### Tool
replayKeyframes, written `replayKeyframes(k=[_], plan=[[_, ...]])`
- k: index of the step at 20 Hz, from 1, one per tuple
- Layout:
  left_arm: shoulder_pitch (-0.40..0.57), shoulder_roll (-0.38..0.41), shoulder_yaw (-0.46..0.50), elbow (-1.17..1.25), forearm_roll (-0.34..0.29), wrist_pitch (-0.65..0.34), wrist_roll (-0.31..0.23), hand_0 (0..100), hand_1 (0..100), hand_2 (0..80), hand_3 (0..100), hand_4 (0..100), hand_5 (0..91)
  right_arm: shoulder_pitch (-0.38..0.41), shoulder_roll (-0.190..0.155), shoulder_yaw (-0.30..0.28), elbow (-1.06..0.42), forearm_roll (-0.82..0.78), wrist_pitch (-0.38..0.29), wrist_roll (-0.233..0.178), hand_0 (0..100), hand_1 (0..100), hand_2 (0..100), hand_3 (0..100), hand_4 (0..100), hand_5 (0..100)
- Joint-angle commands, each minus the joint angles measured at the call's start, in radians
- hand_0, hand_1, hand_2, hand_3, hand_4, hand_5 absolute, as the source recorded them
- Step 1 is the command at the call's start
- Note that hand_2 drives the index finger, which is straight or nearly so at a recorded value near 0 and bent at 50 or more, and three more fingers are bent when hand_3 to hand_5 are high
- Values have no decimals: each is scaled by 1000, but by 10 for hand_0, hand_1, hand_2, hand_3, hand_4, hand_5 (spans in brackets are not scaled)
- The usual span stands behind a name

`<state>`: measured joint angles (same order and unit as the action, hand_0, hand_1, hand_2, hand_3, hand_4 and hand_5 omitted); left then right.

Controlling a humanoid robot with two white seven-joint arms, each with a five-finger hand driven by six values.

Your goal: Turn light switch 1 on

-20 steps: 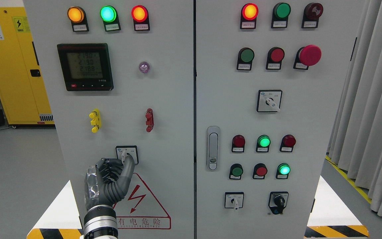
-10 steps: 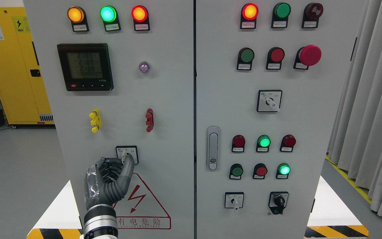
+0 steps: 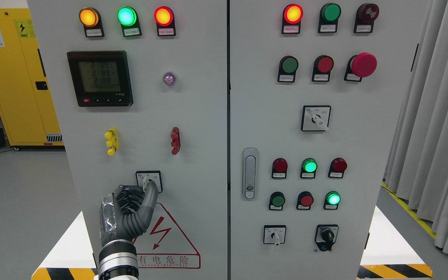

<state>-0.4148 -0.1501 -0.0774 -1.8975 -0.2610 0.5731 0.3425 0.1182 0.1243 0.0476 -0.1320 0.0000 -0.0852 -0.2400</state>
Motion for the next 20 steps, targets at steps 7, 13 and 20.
replayKeyframes(k=[7, 13, 20], plan=[[-1, 1, -1, 2, 3, 1, 6, 455, 612, 605, 810, 899, 852, 0, 0, 0, 0, -29, 1, 1, 0, 500, 40, 0, 0, 0], [-1, 0, -1, 2, 3, 1, 6, 546, 583, 607, 810, 898, 849, 0, 0, 0, 0, -29, 1, 1, 0, 500, 40, 0, 0, 0], [-1, 1, -1, 2, 5, 2, 4, 599, 561, 611, 813, 899, 850, 0, 0, 0, 0, -29, 1, 1, 0, 500, 40, 0, 0, 0]])
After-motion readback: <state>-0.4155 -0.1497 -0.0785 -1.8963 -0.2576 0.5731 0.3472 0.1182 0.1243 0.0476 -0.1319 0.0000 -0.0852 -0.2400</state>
